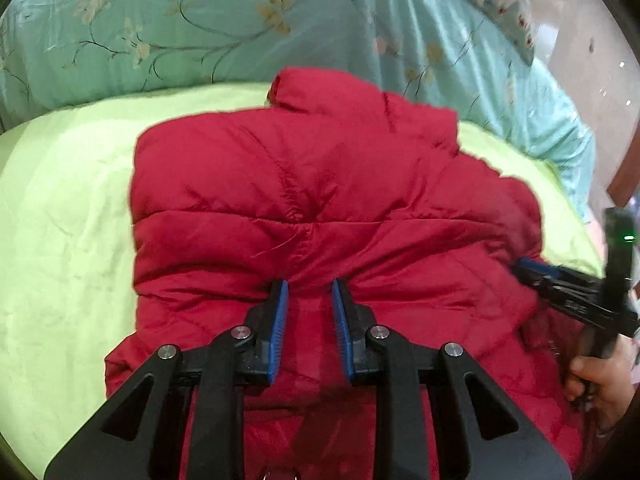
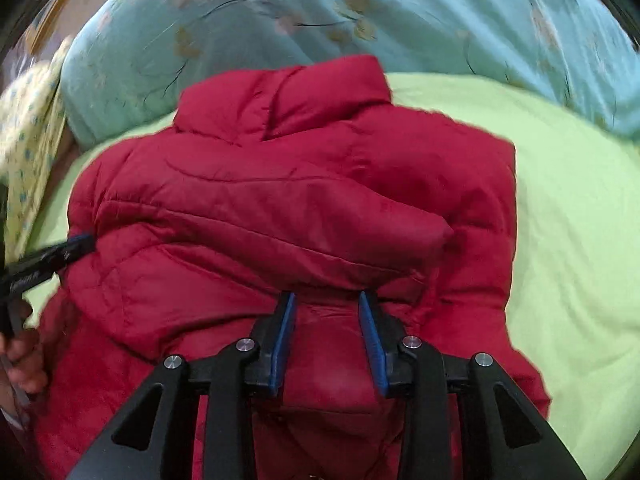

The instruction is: Fold large clothes

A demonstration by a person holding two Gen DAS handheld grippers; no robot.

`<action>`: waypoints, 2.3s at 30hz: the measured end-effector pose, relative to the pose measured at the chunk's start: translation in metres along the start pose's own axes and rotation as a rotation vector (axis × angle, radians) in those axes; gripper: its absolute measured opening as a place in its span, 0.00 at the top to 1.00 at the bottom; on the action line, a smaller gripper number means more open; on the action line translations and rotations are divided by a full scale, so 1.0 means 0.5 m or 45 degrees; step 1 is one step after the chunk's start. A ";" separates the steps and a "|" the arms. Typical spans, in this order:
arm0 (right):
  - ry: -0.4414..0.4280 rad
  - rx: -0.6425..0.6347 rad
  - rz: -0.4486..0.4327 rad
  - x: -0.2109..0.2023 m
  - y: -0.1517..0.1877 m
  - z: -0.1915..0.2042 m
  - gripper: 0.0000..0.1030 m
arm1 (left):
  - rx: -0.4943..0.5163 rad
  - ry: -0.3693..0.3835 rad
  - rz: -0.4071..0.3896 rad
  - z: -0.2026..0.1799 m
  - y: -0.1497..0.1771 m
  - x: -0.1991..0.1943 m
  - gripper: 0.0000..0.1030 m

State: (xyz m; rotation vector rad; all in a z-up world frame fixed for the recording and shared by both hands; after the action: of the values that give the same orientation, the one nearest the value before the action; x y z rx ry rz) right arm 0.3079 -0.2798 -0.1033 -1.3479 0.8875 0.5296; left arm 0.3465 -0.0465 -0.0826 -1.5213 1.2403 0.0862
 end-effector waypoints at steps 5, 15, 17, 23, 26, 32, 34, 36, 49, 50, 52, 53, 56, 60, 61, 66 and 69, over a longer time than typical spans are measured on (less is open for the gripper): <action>0.008 -0.004 -0.001 -0.014 0.002 0.000 0.67 | -0.088 -0.003 0.033 0.039 0.011 0.010 0.80; 0.001 0.027 0.026 -0.009 0.027 -0.018 0.67 | -0.109 0.006 0.038 0.045 0.015 0.017 0.80; -0.003 0.031 0.025 -0.009 0.028 -0.019 0.67 | -0.117 0.006 0.038 0.044 0.018 0.002 0.80; -0.029 0.049 0.021 -0.008 0.028 -0.023 0.67 | -0.100 -0.030 0.070 0.045 0.026 0.009 0.80; -0.022 0.042 0.021 -0.006 0.029 -0.023 0.67 | -0.086 -0.059 0.076 0.043 0.026 0.021 0.79; -0.024 0.043 0.033 -0.006 0.029 -0.022 0.67 | -0.084 -0.088 0.095 0.037 0.023 0.014 0.80; -0.028 0.047 0.043 -0.005 0.027 -0.022 0.67 | -0.099 -0.086 0.099 0.032 0.019 0.005 0.80; -0.041 0.064 0.041 -0.009 0.022 -0.025 0.66 | -0.097 -0.096 0.093 0.023 0.018 -0.014 0.79; -0.081 0.110 0.040 -0.055 0.017 -0.032 0.59 | -0.130 -0.109 0.037 0.011 0.067 -0.117 0.79; -0.082 0.107 0.037 -0.062 0.018 -0.031 0.58 | -0.135 -0.103 0.036 0.010 0.072 -0.121 0.79; -0.085 0.097 0.037 -0.074 0.022 -0.028 0.56 | -0.153 -0.088 0.038 0.009 0.084 -0.129 0.79; -0.092 0.095 0.040 -0.081 0.026 -0.027 0.55 | -0.159 -0.087 0.041 0.009 0.091 -0.132 0.79; -0.116 0.092 0.042 -0.101 0.033 -0.021 0.53 | -0.165 -0.091 0.036 0.006 0.109 -0.144 0.79; -0.142 0.076 0.035 -0.131 0.043 -0.014 0.48 | -0.189 -0.079 0.030 0.007 0.134 -0.164 0.79; -0.149 0.080 0.036 -0.138 0.049 -0.015 0.46 | -0.201 -0.079 0.033 0.010 0.142 -0.168 0.79; -0.190 0.090 0.058 -0.169 0.079 -0.018 0.42 | -0.244 -0.087 0.039 0.025 0.171 -0.190 0.79; -0.193 0.099 0.064 -0.189 0.095 -0.028 0.42 | -0.273 -0.091 0.036 0.035 0.185 -0.205 0.79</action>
State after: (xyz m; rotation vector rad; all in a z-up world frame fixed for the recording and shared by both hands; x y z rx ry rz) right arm 0.2127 -0.2698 -0.0562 -1.2012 0.8107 0.6216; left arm 0.2437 0.0474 -0.0871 -1.6692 1.2260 0.2975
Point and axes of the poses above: each gripper's, at about its wrist camera, not at the fingertips, and x roughly the way its jaws point, z to its left, y to its underside, the point moved 7 cm from there along x, roughly the way its jaws point, and after that the axes turned 15 degrees about y, right-handed, at the moved point
